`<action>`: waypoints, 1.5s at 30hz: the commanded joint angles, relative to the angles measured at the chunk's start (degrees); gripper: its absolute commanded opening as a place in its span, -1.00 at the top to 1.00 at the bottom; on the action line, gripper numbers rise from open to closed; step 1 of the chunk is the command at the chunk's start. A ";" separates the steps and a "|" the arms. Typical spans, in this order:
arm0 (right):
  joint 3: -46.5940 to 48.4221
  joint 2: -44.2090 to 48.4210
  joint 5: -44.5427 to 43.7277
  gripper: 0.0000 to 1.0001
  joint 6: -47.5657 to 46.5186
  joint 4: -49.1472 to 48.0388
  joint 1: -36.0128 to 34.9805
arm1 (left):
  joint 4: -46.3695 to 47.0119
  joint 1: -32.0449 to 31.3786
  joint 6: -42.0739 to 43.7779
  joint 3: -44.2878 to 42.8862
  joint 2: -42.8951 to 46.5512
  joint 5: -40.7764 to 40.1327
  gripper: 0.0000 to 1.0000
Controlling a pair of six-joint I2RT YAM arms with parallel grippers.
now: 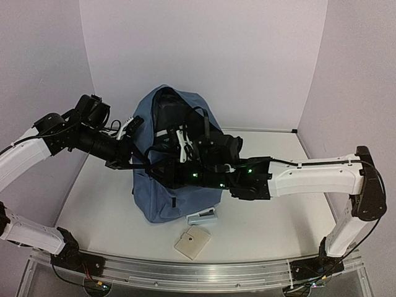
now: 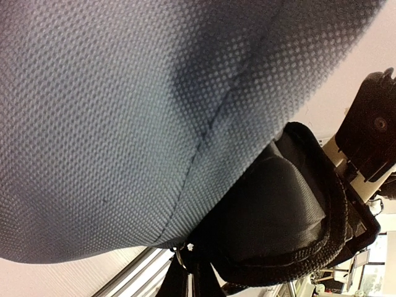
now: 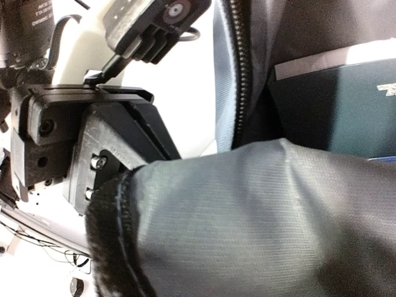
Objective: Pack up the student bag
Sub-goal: Zip the student bag at the center of the board.
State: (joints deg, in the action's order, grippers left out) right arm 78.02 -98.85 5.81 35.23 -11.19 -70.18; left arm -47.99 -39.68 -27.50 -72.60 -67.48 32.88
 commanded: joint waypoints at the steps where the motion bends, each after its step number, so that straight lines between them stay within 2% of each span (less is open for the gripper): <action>1: 1.69 1.26 1.86 0.52 0.59 -3.93 -0.17 | 4.71 -0.22 1.04 -3.07 2.02 4.47 0.99; 16: 2.39 -1.71 -8.79 0.46 -0.42 -0.58 -0.16 | 5.04 -0.23 0.87 -3.53 2.37 4.51 1.00; 21: 3.23 -3.29 -8.28 0.46 -1.32 0.81 -0.15 | 5.34 -0.22 0.79 -3.83 2.06 4.21 1.00; 28: 4.40 -5.14 -6.81 0.69 -4.05 2.30 -0.56 | 5.19 -0.22 1.12 -4.34 1.79 4.03 1.00; 37: 1.27 -3.13 -3.57 0.57 -6.39 2.23 -1.28 | 4.48 -0.22 2.04 -4.65 0.87 3.08 1.00; 45: 0.54 -2.64 -2.54 0.65 -7.62 2.14 -2.16 | 4.23 -0.22 2.10 -5.06 0.82 2.63 1.00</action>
State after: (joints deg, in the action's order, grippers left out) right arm 79.59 -101.89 1.95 29.31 -10.62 -71.41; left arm -49.97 -39.37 -26.78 -72.96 -67.57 32.31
